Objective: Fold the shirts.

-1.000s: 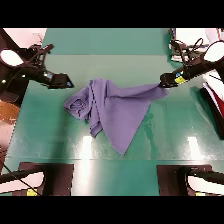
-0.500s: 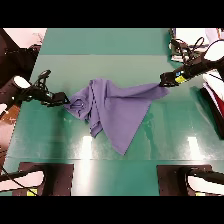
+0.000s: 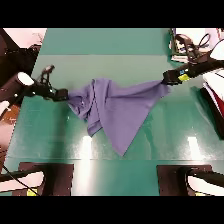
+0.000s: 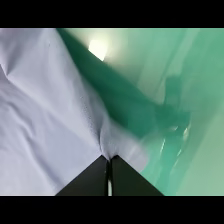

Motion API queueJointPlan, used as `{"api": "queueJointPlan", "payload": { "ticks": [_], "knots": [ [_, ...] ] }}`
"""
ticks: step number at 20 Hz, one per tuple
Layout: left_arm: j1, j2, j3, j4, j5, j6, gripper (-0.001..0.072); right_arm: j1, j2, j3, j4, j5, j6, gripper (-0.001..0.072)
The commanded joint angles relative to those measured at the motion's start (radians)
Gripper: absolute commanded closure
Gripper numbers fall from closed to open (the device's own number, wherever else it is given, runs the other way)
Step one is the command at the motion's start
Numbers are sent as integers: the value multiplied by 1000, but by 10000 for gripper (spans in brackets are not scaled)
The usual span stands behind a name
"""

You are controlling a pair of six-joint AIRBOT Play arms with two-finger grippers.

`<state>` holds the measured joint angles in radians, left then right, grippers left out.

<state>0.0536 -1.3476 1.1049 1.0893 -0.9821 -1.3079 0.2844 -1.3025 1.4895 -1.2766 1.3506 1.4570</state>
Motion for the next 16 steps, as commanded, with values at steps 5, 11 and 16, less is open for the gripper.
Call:
{"api": "queueJointPlan", "payload": {
  "ticks": [5,11,16],
  "knots": [
    [-1,310,454,117,-11,7,678,-165,224,131,-26,-17,19,697],
    [-1,551,687,115,-34,6,678,-282,302,457,-26,0,-11,696],
    [-1,643,819,100,-38,-7,679,-375,358,612,-27,54,-52,697]
  ]
}}
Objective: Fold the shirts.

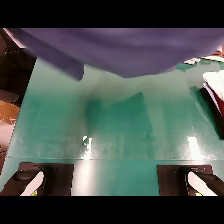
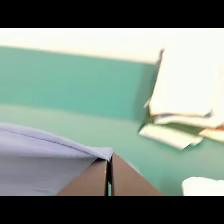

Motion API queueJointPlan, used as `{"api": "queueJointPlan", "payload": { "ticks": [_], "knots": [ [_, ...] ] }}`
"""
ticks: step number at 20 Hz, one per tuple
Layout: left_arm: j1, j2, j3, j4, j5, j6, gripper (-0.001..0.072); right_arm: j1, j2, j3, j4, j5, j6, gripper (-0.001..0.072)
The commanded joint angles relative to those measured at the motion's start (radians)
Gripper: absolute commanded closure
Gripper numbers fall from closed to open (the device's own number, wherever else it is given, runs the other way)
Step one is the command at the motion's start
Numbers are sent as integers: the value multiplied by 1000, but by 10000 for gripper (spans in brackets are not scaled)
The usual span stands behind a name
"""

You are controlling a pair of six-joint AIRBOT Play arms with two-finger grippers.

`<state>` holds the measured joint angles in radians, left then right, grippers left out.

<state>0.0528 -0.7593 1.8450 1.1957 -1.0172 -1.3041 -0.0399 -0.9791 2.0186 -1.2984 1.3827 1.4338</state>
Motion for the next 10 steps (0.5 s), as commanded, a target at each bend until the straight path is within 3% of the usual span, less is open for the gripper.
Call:
{"api": "queueJointPlan", "payload": {
  "ticks": [1,6,10],
  "knots": [
    [0,56,124,-14,-11,-30,679,-75,59,73,-5,13,-29,696],
    [0,44,200,-26,-87,-54,679,-148,134,-66,-3,-4,-31,697],
    [0,-26,-43,-29,-252,-58,679,-50,-3,-127,-9,46,-36,697]
  ]
}}
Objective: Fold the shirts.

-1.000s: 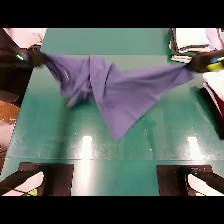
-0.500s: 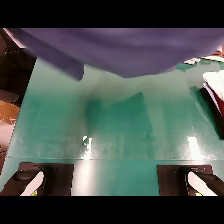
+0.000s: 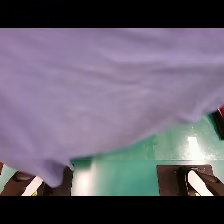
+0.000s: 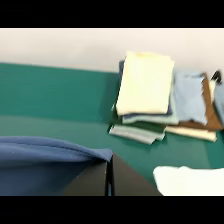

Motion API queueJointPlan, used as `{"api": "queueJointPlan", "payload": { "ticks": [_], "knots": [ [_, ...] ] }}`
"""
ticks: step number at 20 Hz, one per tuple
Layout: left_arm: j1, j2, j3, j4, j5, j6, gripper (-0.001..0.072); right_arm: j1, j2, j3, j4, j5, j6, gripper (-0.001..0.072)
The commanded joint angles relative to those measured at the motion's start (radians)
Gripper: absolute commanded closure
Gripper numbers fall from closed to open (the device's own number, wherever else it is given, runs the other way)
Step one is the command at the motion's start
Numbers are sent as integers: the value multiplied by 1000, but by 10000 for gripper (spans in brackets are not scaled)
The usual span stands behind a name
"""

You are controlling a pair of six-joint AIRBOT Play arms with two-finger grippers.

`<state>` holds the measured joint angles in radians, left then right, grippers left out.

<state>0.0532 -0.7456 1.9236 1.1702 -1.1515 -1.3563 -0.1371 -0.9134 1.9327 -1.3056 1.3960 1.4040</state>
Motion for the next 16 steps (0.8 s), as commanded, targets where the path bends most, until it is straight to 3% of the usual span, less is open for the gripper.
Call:
{"api": "queueJointPlan", "payload": {
  "ticks": [1,5,8,12,15,16],
  "knots": [
    [-1,-68,-204,-8,-140,-5,679,77,-122,-58,-6,45,-16,697],
    [-1,-229,-561,-26,-80,33,678,158,-377,-151,-6,27,-19,697],
    [-1,-402,-730,-26,110,98,678,185,-567,-209,-4,-79,-27,696],
    [-1,-622,-737,-48,325,108,678,210,-744,-212,1,-195,-25,696],
    [0,-671,-737,-74,441,106,676,212,-787,-212,4,-269,-23,695],
    [0,-671,-737,-74,459,104,641,209,-787,-212,4,-285,-13,694]
  ]
}}
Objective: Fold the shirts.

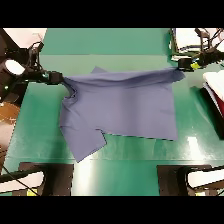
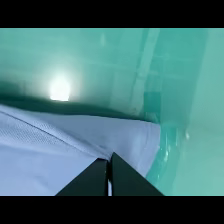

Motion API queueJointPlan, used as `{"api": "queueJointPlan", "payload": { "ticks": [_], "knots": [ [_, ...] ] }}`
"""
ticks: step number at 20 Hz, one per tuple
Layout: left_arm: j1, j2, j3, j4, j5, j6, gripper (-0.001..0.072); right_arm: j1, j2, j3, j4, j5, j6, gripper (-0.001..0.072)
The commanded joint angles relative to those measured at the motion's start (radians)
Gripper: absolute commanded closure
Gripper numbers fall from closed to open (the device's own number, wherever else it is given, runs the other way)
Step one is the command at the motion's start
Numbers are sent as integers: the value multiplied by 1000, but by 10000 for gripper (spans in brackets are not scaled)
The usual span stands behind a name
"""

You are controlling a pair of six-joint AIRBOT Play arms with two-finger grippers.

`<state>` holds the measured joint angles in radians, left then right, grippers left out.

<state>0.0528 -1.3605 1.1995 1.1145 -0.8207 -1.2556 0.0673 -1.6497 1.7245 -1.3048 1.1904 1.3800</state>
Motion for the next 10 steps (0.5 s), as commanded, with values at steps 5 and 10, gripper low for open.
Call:
{"api": "queueJointPlan", "payload": {
  "ticks": [5,10],
  "knots": [
    [0,-55,87,-12,11,-1,151,-35,-50,101,23,56,10,286],
    [42,13,202,93,-319,-1,158,-112,57,24,176,315,-98,311]
  ]
}}
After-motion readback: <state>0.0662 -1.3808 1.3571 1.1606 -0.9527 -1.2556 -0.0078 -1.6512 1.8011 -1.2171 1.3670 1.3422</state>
